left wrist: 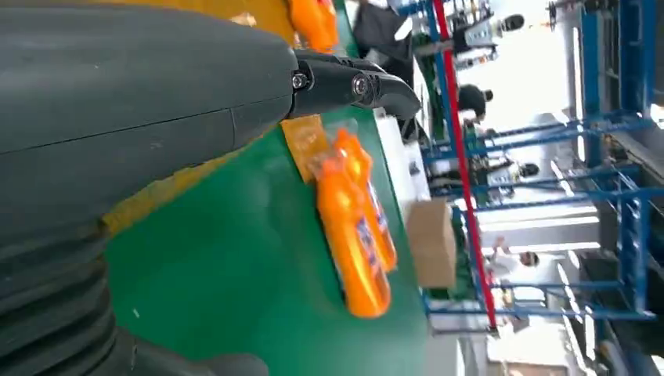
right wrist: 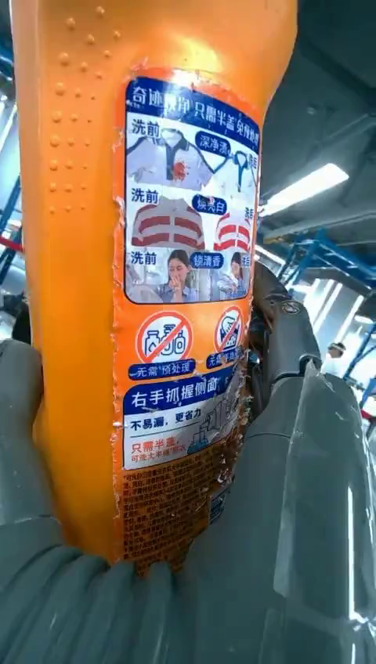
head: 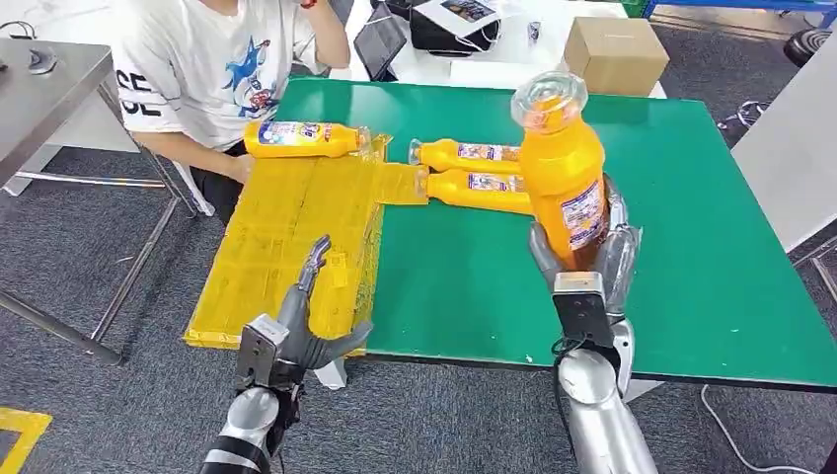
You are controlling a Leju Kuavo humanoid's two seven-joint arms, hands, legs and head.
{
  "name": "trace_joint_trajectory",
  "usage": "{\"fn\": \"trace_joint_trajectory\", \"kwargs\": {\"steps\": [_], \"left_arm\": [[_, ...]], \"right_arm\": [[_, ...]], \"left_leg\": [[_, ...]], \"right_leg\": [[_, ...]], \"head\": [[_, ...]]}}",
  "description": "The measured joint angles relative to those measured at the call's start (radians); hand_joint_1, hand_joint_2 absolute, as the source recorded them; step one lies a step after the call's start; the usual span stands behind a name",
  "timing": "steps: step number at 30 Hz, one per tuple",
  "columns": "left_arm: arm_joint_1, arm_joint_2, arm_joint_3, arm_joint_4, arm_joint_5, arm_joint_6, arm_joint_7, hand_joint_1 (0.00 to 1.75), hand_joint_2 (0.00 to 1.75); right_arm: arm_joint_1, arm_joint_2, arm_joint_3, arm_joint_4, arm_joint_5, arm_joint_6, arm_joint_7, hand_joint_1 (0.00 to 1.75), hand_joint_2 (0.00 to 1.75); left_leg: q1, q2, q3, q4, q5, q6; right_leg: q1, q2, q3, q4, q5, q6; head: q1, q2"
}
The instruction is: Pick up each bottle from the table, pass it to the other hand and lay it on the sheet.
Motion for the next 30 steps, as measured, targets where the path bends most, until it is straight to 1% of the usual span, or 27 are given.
{"fn": "trace_joint_trajectory", "kwargs": {"steps": [2, 5, 8, 11, 14, 17, 20, 24, 30], "left_arm": [[0.002, 0.0, -0.013, -0.009, 0.027, -0.029, 0.006, 0.0, 1.75], [0.003, 0.002, -0.031, -0.023, 0.074, -0.082, 0.024, 0.0, 1.75], [0.001, 0.004, -0.057, -0.033, 0.151, -0.177, 0.061, 0.0, 1.75], [-0.006, 0.01, -0.093, -0.033, 0.233, -0.281, 0.097, 0.0, 1.75], [-0.009, 0.014, -0.118, -0.033, 0.253, -0.299, 0.106, 0.0, 1.75], [-0.009, 0.018, -0.129, -0.033, 0.277, -0.317, 0.115, 0.0, 1.75], [-0.013, 0.022, -0.148, -0.031, 0.32, -0.342, 0.13, 0.0, 1.75], [-0.023, 0.029, -0.164, -0.018, 0.399, -0.387, 0.151, 0.0, 1.75], [-0.024, 0.047, -0.164, 0.005, 0.447, -0.417, 0.162, 0.0, 1.75]], "right_arm": [[0.005, 0.006, -0.007, -0.002, -0.003, 0.003, -0.008, 1.75, 1.75], [0.011, 0.008, -0.014, 0.003, -0.021, 0.071, -0.02, 1.75, 1.75], [0.019, 0.019, -0.008, 0.059, -0.014, 0.167, -0.073, 1.75, 1.75], [0.045, 0.052, 0.031, 0.153, 0.008, 0.198, -0.137, 1.75, 1.75], [0.072, 0.087, 0.089, 0.218, 0.006, 0.193, -0.148, 1.75, 1.75], [0.073, 0.1, 0.114, 0.261, 0.021, 0.189, -0.15, 1.75, 1.75], [0.075, 0.12, 0.174, 0.335, 0.048, 0.139, -0.15, 1.75, 1.75], [0.072, 0.15, 0.316, 0.454, 0.029, 0.041, -0.153, 1.75, 1.75], [0.045, 0.164, 0.396, 0.55, 0.006, 0.025, -0.154, 1.75, 1.75]], "left_leg": [[0.0, 0.0, 0.0, 0.0, 0.0, 0.0], [0.0, 0.0, 0.0, 0.0, 0.0, 0.0], [0.001, 0.0, 0.0, 0.0, 0.0, 0.0], [0.001, 0.0, 0.0, 0.0, 0.0, 0.0], [0.001, 0.0, -0.001, 0.0, 0.0, 0.0], [0.001, 0.0, -0.001, 0.0, 0.0, 0.0], [0.001, 0.001, -0.001, 0.0, 0.0, 0.0], [0.002, 0.001, -0.001, 0.0, 0.0, 0.0], [0.002, 0.004, -0.001, 0.0, 0.0, -0.001]], "right_leg": [[0.0, 0.0, 0.0, 0.0, 0.0, 0.0], [0.0, 0.0, 0.0, 0.0, 0.0, 0.0], [0.001, 0.0, 0.0, 0.0, 0.0, 0.0], [0.001, 0.0, 0.0, 0.0, 0.0, 0.0], [0.001, 0.0, -0.001, 0.0, 0.0, 0.0], [0.001, 0.0, -0.001, 0.0, -0.001, 0.0], [0.001, 0.001, -0.001, 0.0, 0.0, -0.001], [0.001, 0.001, -0.002, 0.0, 0.0, -0.001], [0.001, 0.002, -0.003, 0.0, 0.0, -0.001]], "head": [[0.0, 0.0], [0.0, 0.0], [0.0, 0.0], [0.0, 0.0], [0.0, 0.0], [0.0, 0.0], [0.0, 0.0], [0.0, 0.0], [0.0, 0.0]]}}
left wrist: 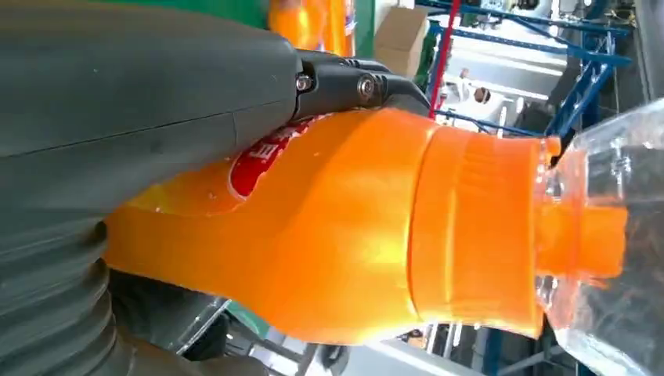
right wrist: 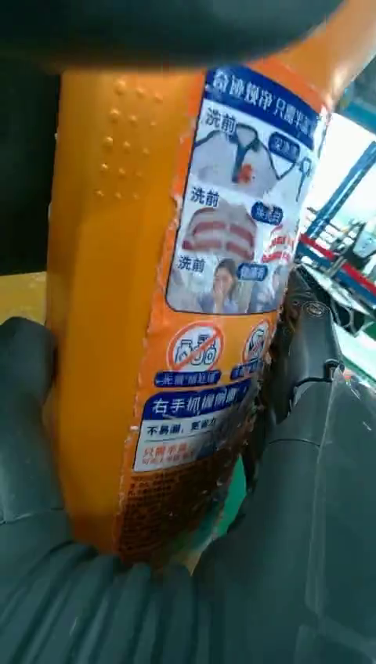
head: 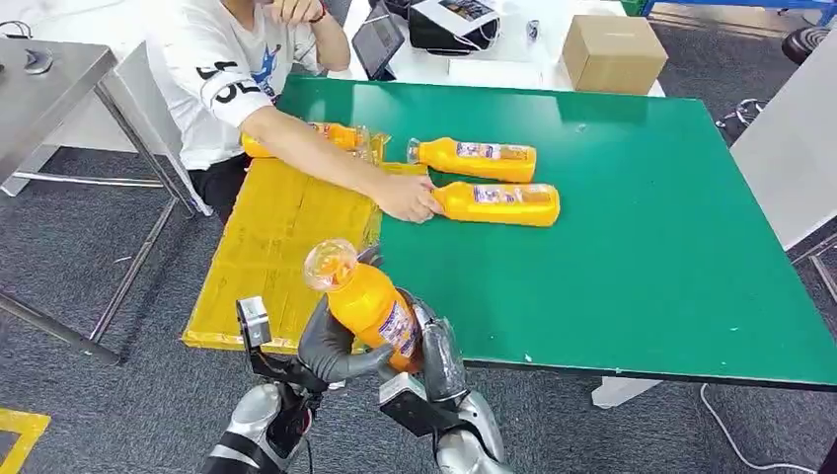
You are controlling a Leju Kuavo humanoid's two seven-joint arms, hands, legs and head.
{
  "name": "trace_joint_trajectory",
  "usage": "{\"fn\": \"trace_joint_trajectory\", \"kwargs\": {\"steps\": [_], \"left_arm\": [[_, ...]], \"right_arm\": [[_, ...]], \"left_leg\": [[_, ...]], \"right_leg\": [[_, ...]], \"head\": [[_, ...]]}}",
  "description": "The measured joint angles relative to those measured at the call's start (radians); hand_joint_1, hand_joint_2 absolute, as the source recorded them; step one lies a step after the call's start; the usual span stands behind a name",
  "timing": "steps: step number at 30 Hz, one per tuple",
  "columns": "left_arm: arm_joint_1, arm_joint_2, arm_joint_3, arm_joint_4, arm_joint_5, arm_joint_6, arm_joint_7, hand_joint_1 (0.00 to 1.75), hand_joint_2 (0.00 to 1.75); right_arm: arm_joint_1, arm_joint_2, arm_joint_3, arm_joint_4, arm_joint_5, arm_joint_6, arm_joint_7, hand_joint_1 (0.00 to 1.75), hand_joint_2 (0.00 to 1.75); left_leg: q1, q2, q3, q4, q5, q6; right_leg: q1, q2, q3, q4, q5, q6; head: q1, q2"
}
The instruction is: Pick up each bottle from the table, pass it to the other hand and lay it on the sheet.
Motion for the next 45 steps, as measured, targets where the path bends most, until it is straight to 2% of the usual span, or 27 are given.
{"fn": "trace_joint_trajectory", "kwargs": {"steps": [13, 14, 15, 25, 27, 30, 31, 32, 41, 45], "left_arm": [[-0.002, 0.032, 0.0, 0.025, -0.03, 0.01, -0.015, 0.03, 1.75], [-0.002, 0.034, 0.0, 0.025, -0.033, 0.012, -0.018, 1.64, 1.75], [-0.002, 0.035, 0.0, 0.025, -0.034, 0.012, -0.018, 1.75, 1.75], [0.015, 0.039, 0.005, 0.021, -0.019, 0.014, -0.027, 1.75, 1.75], [0.016, 0.039, 0.005, 0.019, -0.014, 0.011, -0.027, 1.75, 1.75], [0.021, 0.04, 0.006, 0.013, -0.012, 0.008, -0.026, 1.75, 1.75], [0.022, 0.04, 0.006, 0.012, -0.012, 0.008, -0.026, 1.75, 1.75], [0.022, 0.04, 0.006, 0.01, -0.013, 0.007, -0.025, 1.75, 1.75], [0.036, 0.035, 0.004, -0.03, -0.022, 0.016, -0.024, 1.75, 1.75], [0.043, 0.03, 0.004, -0.05, -0.066, 0.075, -0.043, 1.75, 1.75]], "right_arm": [[-0.027, 0.024, 0.054, 0.124, 0.003, 0.018, -0.003, 1.75, 1.75], [-0.028, 0.025, 0.054, 0.129, 0.001, 0.019, -0.003, 1.75, 1.75], [-0.03, 0.027, 0.055, 0.133, 0.0, 0.021, -0.003, 1.75, 1.75], [-0.042, 0.038, 0.053, 0.171, 0.011, 0.032, -0.004, 1.75, 1.75], [-0.042, 0.038, 0.049, 0.172, 0.014, 0.032, -0.005, 1.68, 1.75], [-0.042, 0.039, 0.042, 0.172, 0.022, 0.031, -0.007, 1.71, 1.75], [-0.042, 0.04, 0.039, 0.172, 0.025, 0.031, -0.008, 1.36, 1.75], [-0.042, 0.04, 0.037, 0.172, 0.028, 0.03, -0.008, 0.0, 0.0], [-0.041, 0.058, 0.009, 0.168, -0.015, 0.082, -0.002, 0.0, 0.0], [-0.031, 0.061, -0.011, 0.132, -0.048, 0.136, 0.0, 0.0, 0.0]], "left_leg": [[0.0, 0.0, 0.0, 0.0, 0.0, 0.0], [0.0, 0.0, 0.0, 0.0, 0.0, 0.0], [0.0, 0.0, 0.0, 0.0, 0.0, 0.0], [0.0, 0.0, 0.0, 0.0, 0.0, 0.0], [0.0, 0.0, 0.0, 0.0, 0.0, 0.0], [0.0, 0.0, 0.0, 0.0, 0.0, 0.0], [0.0, 0.0, 0.0, 0.0, 0.0, 0.0], [0.0, 0.0, 0.0, 0.0, 0.0, 0.0], [0.0, 0.0, 0.0, 0.0, 0.0, 0.0], [0.0, 0.0, -0.001, 0.0, 0.0, 0.0]], "right_leg": [[0.0, 0.0, -0.001, 0.0, 0.0, 0.0], [0.0, 0.0, -0.001, 0.0, 0.0, 0.0], [0.0, 0.0, -0.001, 0.0, 0.0, 0.0], [0.0, 0.0, -0.001, 0.0, 0.0, 0.0], [0.0, 0.0, -0.001, 0.0, 0.0, 0.0], [0.0, 0.0, -0.001, 0.0, 0.0, 0.0], [0.0, 0.0, -0.001, 0.0, 0.0, 0.0], [0.0, 0.0, -0.001, 0.0, 0.0, 0.0], [0.0, 0.0, -0.001, 0.0, 0.0, 0.0], [0.0, 0.0, -0.001, 0.0, 0.0, 0.0]], "head": [[0.0, 0.0], [0.0, 0.0], [0.0, 0.0], [0.0, 0.0], [0.0, 0.0], [0.0, 0.0], [0.0, 0.0], [0.0, 0.0], [0.0, 0.0], [0.0, 0.0]]}}
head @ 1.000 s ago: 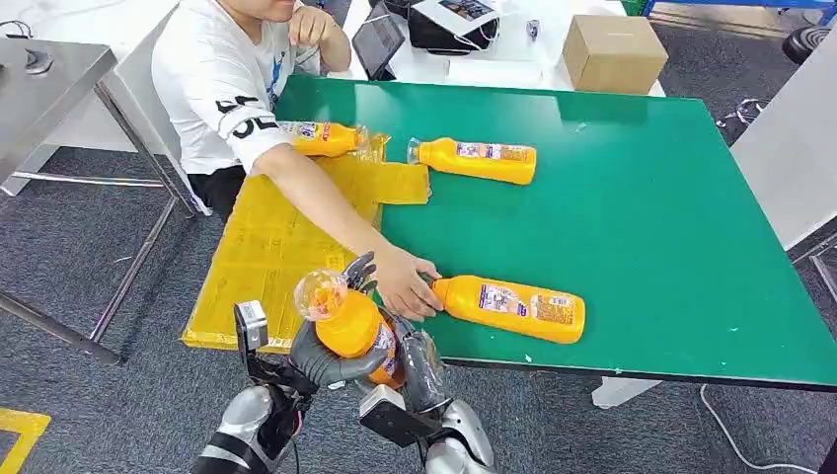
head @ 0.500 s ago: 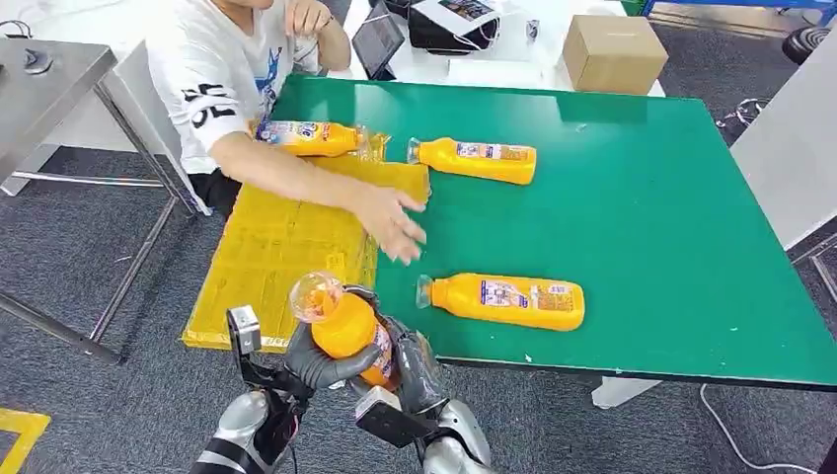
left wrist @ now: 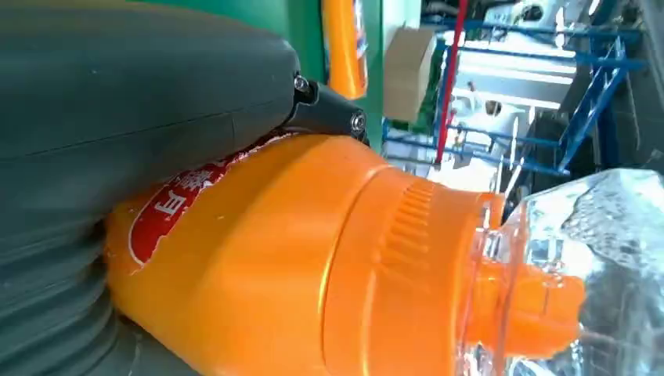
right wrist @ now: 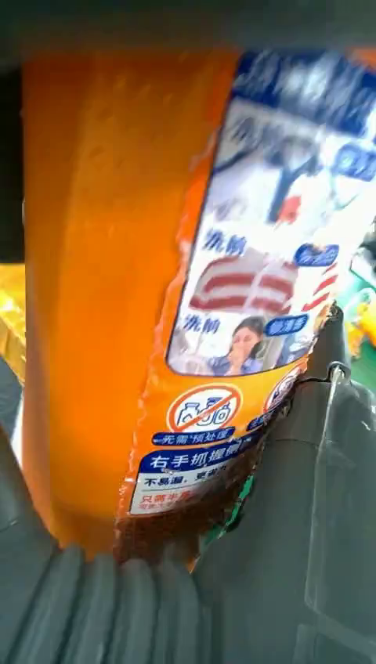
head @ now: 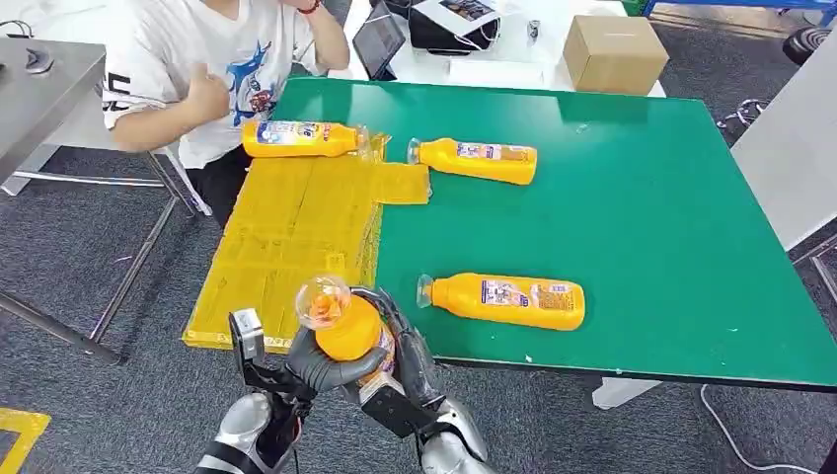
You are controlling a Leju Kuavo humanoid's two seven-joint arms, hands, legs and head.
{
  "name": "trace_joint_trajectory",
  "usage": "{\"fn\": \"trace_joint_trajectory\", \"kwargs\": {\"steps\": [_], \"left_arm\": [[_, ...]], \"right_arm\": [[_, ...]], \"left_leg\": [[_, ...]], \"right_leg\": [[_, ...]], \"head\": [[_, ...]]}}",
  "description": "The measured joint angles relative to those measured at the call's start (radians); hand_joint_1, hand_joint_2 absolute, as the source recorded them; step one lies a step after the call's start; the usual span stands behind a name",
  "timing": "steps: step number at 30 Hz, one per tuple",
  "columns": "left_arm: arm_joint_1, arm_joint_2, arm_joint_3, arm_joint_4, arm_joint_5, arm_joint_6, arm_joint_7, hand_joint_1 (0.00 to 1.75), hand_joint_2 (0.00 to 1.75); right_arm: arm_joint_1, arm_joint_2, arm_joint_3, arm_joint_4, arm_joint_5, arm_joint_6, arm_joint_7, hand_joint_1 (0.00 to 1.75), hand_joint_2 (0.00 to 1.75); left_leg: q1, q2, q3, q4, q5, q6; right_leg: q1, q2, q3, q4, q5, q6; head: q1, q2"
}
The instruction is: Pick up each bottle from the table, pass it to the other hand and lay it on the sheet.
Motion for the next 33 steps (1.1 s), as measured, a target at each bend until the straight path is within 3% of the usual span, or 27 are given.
{"fn": "trace_joint_trajectory", "kwargs": {"steps": [10, 16, 26, 33], "left_arm": [[-0.007, -0.019, 0.067, -0.072, -0.237, 0.295, -0.108, 1.75, 1.75], [-0.093, -0.017, 0.153, -0.074, -0.415, 0.51, -0.158, 1.75, 1.75], [-0.173, -0.008, 0.233, -0.044, -0.478, 0.573, -0.17, 1.75, 1.75], [-0.241, 0.013, 0.258, 0.045, -0.746, 0.788, -0.169, 1.75, 1.75]], "right_arm": [[0.062, -0.018, -0.028, -0.228, -0.024, 0.061, 0.027, 0.0, 0.0], [0.078, -0.026, -0.015, -0.349, -0.03, 0.093, 0.031, 0.0, 0.0], [0.078, -0.032, 0.013, -0.408, -0.026, 0.085, 0.034, 0.0, 0.0], [0.085, -0.033, 0.014, -0.499, -0.101, -0.066, 0.002, 0.0, 0.0]], "left_leg": [[0.0, 0.0, 0.0, 0.0, 0.0, 0.0], [0.0, 0.0, 0.0, 0.0, 0.0, 0.0], [0.0, 0.0, 0.0, 0.0, 0.0, 0.0], [0.0, 0.0, 0.0, 0.0, 0.001, 0.0]], "right_leg": [[0.0, 0.0, -0.001, 0.0, 0.0, 0.0], [0.0, 0.0, 0.0, 0.001, 0.0, 0.0], [0.0, 0.0, 0.0, 0.0, 0.0, 0.0], [0.0, 0.0, -0.001, 0.0, 0.0, 0.0]], "head": [[0.0, 0.0], [0.0, 0.0], [0.0, 0.0], [0.0, 0.0]]}}
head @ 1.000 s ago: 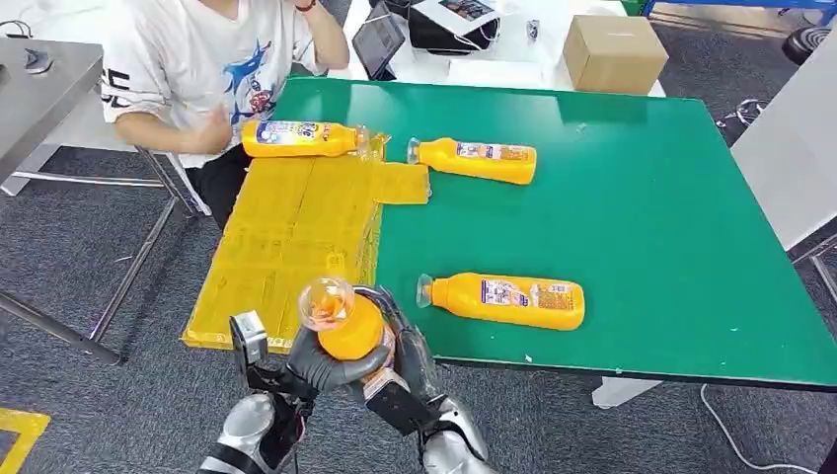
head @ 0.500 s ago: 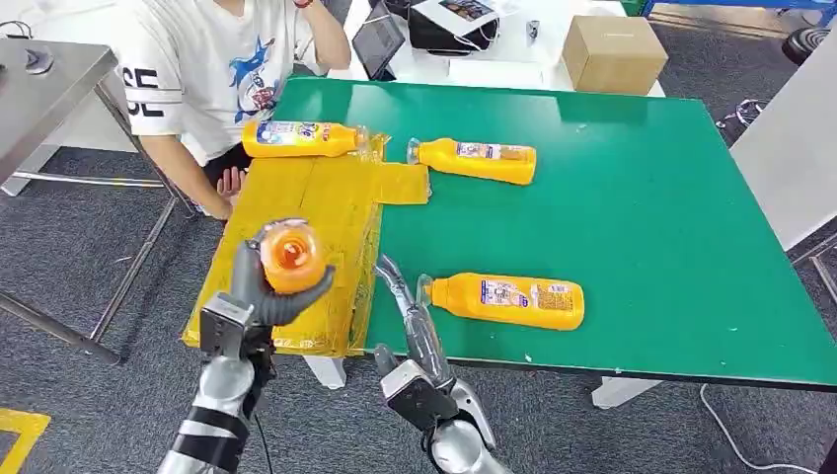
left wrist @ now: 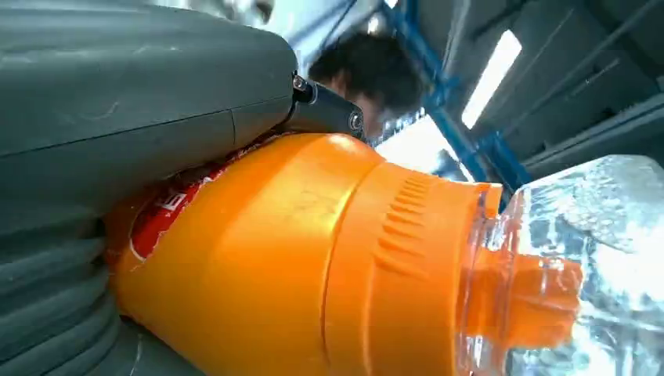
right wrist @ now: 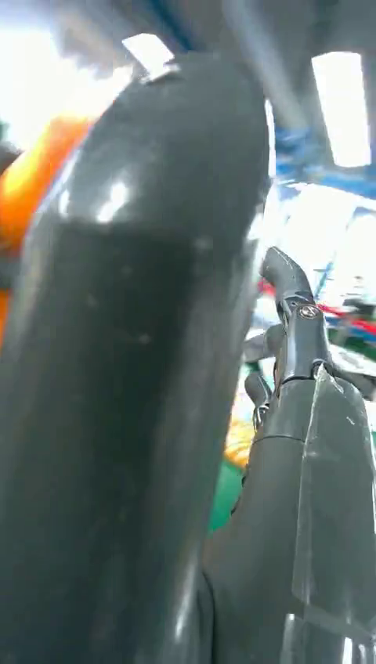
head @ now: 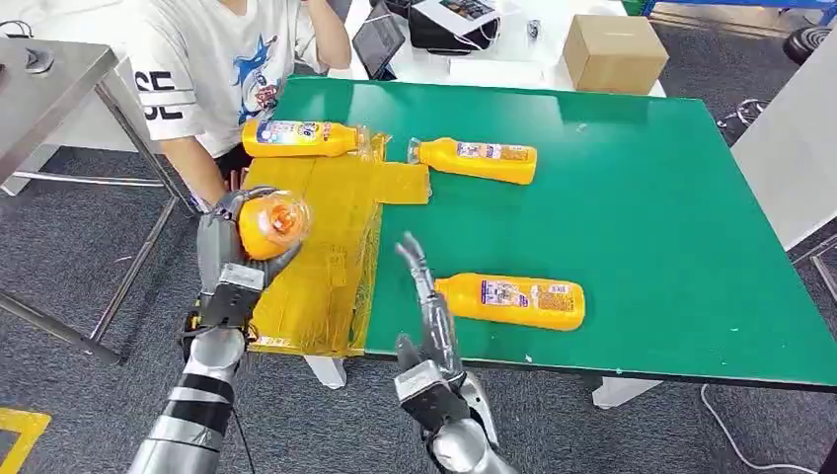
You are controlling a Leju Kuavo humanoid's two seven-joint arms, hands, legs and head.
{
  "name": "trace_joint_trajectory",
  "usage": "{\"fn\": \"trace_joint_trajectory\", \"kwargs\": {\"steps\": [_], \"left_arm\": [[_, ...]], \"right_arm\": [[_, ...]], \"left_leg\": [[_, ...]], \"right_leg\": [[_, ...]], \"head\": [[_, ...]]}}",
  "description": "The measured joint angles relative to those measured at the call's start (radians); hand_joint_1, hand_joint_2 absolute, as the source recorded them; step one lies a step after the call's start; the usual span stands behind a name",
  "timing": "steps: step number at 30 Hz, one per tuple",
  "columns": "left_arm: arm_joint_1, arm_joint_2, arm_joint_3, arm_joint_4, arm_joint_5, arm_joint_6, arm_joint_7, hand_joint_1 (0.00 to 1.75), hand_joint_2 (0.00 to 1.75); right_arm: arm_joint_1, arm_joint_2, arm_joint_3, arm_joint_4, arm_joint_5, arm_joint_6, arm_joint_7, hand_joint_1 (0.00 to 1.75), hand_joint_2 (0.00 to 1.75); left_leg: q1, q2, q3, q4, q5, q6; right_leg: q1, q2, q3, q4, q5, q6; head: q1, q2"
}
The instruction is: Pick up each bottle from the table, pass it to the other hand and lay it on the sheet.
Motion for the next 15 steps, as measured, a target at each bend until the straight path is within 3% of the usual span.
{"fn": "trace_joint_trajectory", "kwargs": {"steps": [7, 15], "left_arm": [[-0.103, 0.072, -0.068, 0.249, -0.522, 0.095, 0.11, 1.75, 1.75], [-0.14, 0.125, -0.116, 0.443, -0.566, 0.013, 0.125, 1.75, 1.75]], "right_arm": [[0.002, -0.017, -0.037, -0.17, -0.083, -0.048, -0.002, 0.0, 0.0], [0.012, -0.034, -0.063, -0.257, -0.112, -0.059, -0.002, 0.0, 0.0]], "left_leg": [[0.0, 0.0, 0.0, 0.0, 0.001, -0.001], [0.0, 0.001, 0.0, 0.0, 0.0, -0.001]], "right_leg": [[0.0, 0.0, 0.001, 0.0, 0.0, 0.0], [0.0, 0.001, 0.0, 0.0, 0.0, 0.0]], "head": [[0.0, 0.0], [0.0, 0.0]]}}
